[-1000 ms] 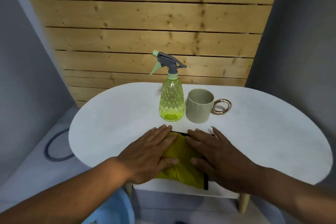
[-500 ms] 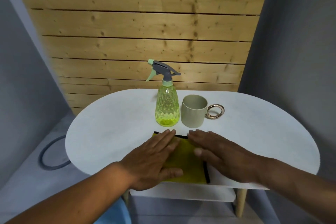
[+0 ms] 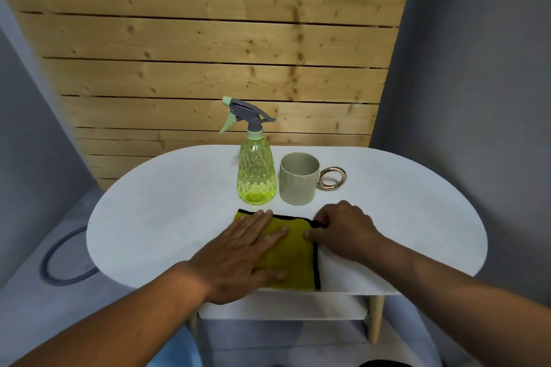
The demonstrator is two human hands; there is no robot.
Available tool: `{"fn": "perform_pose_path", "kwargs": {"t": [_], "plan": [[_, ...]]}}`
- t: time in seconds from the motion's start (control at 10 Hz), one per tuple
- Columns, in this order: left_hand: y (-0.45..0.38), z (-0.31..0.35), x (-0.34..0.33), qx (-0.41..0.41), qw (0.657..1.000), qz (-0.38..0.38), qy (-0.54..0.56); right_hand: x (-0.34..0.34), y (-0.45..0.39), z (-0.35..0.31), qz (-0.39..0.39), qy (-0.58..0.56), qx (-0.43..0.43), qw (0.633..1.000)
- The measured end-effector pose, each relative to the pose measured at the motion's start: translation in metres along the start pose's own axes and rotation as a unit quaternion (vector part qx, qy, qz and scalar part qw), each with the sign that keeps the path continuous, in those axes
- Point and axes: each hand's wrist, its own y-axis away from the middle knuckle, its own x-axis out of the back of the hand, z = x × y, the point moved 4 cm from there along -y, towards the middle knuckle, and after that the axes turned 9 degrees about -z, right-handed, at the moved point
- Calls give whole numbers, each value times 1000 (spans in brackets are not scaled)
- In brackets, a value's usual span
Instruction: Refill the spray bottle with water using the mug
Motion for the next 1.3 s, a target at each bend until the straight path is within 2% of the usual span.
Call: {"fn": "perform_pose_path", "kwargs": {"t": [0.1,0.2,0.3,0.4,0.5,0.6,0.7,0.9,1.1,1.2,1.3], "plan": [[-4,2,2,4,1000,1,1,4,-7,-6,-39,-59,-12,997],[-7,4,1,6,1000,4,2,16,-8,-2,-31,-69,-26,997],[-6,7,-1,4,1000,3,-2,17,-3,2,-18,-17,-34,999],[-1,9,-3,3,1000,-3,3,15,12,-4,76,64,23,995],[3,5,-5,8,999,-1,39,2,38,-18,135,125,256,949],[4,2,-7,26,998,6,48,-25,59,-10,-14,197,291,936],[4,5,-7,33,999,9,17,-31,55,0,-39,200,231,951],[7,0,-10,48,998,7,47,-37,45,1,-71,262,229,935],[11,7,-4,48,998,6,36,-32,51,1,-34,265,249,931],[7,9,11,69,995,-1,74,-30,55,-5,-17,258,243,935],[-5,20,15,30,995,94,24,-1,66,-12,-11,103,234,967]]}}
